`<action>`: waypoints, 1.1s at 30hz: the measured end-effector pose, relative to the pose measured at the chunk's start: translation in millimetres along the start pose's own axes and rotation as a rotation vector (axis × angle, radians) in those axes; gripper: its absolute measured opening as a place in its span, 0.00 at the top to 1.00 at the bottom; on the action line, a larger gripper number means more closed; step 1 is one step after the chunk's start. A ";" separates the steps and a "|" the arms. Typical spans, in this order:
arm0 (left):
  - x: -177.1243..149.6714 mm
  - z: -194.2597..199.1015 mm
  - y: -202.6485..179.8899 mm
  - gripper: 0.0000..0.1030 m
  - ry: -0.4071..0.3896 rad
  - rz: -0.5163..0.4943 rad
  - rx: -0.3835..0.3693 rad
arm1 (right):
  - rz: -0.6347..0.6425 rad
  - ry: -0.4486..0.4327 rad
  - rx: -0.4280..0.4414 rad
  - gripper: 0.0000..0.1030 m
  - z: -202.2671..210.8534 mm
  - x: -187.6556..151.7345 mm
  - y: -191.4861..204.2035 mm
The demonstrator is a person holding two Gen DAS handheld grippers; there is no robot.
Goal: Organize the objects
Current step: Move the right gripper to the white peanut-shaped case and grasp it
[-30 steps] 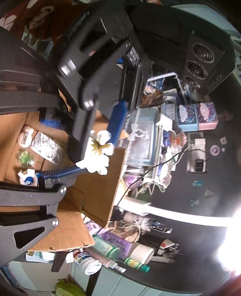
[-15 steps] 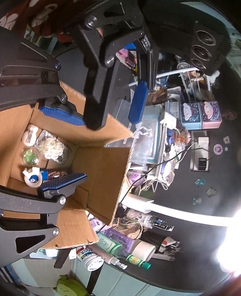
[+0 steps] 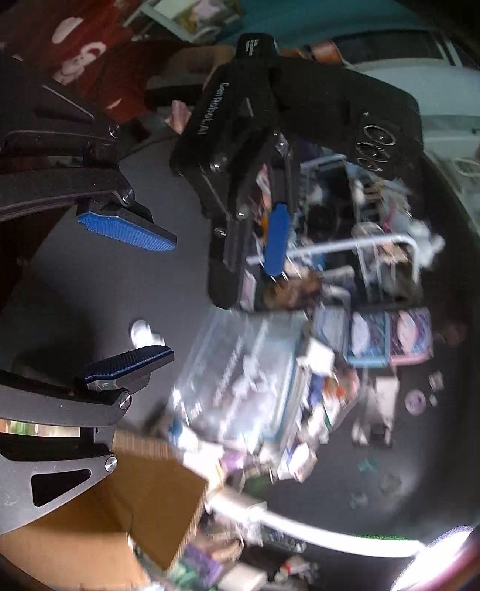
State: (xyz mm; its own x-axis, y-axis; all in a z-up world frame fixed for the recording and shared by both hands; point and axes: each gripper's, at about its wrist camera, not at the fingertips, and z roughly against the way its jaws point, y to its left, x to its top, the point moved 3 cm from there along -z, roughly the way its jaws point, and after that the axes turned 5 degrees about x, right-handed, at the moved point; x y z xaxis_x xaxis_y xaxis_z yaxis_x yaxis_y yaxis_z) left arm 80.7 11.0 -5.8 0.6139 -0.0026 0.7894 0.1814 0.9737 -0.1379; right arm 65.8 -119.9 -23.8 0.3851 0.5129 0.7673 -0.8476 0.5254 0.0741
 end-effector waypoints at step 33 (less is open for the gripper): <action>-93.6 -50.9 93.5 0.20 0.131 0.198 0.004 | -0.199 0.149 -0.235 0.70 -171.0 -46.1 -67.0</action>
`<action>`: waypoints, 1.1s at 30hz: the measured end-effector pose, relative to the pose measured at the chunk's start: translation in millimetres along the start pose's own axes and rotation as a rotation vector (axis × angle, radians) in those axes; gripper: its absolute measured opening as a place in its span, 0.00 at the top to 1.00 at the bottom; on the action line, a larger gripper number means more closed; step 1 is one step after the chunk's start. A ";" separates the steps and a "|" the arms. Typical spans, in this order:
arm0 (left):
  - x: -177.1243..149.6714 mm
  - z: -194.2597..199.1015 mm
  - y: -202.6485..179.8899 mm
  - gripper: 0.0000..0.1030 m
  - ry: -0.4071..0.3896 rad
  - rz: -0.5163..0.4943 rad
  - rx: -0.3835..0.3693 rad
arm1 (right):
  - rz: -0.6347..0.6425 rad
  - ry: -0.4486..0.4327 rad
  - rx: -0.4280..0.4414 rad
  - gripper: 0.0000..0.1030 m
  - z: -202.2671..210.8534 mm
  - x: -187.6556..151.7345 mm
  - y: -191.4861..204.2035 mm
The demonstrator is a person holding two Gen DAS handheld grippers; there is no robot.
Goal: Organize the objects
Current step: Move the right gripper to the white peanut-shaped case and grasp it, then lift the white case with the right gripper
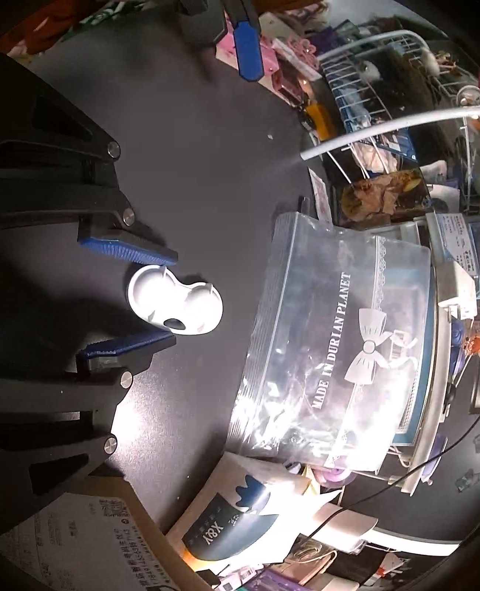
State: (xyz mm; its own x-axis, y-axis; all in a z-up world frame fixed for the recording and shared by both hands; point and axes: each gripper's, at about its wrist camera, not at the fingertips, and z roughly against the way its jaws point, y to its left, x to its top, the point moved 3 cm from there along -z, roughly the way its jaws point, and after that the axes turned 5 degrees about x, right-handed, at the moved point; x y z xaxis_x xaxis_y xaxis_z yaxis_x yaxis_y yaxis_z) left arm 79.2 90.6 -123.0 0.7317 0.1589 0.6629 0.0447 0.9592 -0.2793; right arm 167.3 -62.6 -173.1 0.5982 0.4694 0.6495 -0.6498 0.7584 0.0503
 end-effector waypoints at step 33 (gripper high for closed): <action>-5.3 15.1 -47.1 0.24 0.013 -0.059 -0.032 | 0.180 0.008 0.215 0.74 52.8 -41.8 51.5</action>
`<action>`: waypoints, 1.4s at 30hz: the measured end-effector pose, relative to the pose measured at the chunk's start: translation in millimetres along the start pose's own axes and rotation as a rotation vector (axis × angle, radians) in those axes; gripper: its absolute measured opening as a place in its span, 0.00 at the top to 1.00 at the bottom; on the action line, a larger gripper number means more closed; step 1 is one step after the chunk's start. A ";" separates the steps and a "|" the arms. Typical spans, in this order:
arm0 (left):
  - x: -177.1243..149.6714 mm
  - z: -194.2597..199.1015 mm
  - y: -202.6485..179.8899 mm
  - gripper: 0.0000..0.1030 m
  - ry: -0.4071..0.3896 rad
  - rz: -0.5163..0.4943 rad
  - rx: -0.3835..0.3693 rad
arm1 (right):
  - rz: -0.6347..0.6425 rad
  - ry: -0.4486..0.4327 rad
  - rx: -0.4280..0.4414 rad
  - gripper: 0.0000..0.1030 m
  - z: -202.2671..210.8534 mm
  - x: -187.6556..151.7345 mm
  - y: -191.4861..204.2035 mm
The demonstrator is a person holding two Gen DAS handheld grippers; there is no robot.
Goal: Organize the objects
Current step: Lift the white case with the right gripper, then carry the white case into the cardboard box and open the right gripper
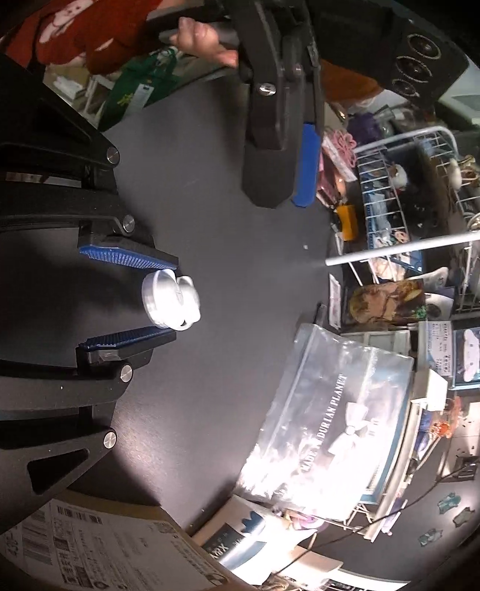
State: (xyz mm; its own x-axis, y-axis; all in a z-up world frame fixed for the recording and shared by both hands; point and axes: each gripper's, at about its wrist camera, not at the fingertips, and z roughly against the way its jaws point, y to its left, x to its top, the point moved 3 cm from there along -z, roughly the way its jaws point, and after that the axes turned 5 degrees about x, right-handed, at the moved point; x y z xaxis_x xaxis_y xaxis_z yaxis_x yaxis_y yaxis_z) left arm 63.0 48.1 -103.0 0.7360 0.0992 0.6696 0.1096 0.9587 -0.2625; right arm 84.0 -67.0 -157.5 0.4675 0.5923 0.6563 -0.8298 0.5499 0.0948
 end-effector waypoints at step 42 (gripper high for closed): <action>54.0 34.4 -68.5 0.62 -0.063 -0.072 -0.278 | 0.158 -0.264 -0.021 0.73 114.6 37.9 26.5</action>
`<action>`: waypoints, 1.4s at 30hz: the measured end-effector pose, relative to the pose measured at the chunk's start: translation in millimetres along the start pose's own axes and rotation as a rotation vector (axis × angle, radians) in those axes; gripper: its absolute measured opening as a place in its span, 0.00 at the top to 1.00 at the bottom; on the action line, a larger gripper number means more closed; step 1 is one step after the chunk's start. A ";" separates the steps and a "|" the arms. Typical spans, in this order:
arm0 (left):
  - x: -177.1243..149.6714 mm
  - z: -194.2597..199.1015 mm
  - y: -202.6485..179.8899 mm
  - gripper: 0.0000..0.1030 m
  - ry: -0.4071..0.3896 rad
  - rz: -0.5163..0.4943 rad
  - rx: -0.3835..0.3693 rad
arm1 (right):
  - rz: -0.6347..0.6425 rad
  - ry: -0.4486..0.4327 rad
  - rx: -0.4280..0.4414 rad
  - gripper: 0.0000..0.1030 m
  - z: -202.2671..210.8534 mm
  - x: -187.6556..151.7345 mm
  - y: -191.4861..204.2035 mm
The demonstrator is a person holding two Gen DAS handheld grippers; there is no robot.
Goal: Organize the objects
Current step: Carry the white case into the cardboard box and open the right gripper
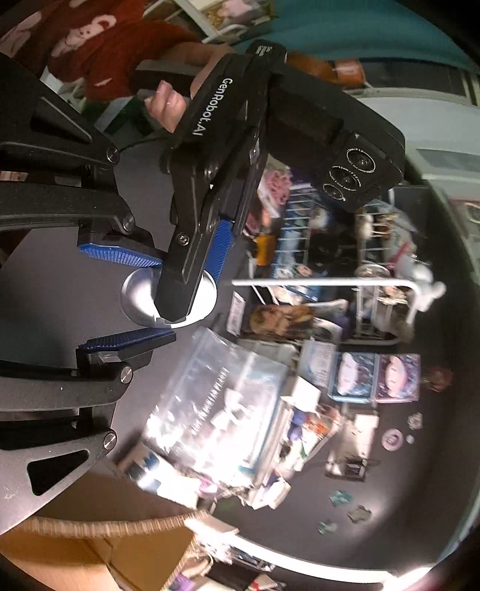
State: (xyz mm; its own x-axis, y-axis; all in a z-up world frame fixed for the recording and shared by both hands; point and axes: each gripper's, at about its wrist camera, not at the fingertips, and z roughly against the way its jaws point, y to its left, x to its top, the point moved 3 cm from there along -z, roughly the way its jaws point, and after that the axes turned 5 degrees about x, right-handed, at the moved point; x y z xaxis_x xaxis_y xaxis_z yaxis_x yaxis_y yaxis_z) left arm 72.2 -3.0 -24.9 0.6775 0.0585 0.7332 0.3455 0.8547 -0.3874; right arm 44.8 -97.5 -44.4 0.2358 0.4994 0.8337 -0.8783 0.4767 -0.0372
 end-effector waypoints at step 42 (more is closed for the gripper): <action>82.5 -93.4 -99.3 0.16 0.059 -0.210 0.064 | -0.224 0.154 -0.235 0.53 89.8 -22.6 -147.3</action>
State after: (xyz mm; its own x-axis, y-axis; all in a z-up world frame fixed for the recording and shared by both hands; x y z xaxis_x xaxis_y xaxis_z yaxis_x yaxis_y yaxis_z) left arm 154.5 -131.2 21.8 0.6326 -0.1534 0.7592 0.4423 0.8762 -0.1916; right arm 131.5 -243.9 -8.3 0.4876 0.4583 0.7431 -0.6820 0.7313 -0.0034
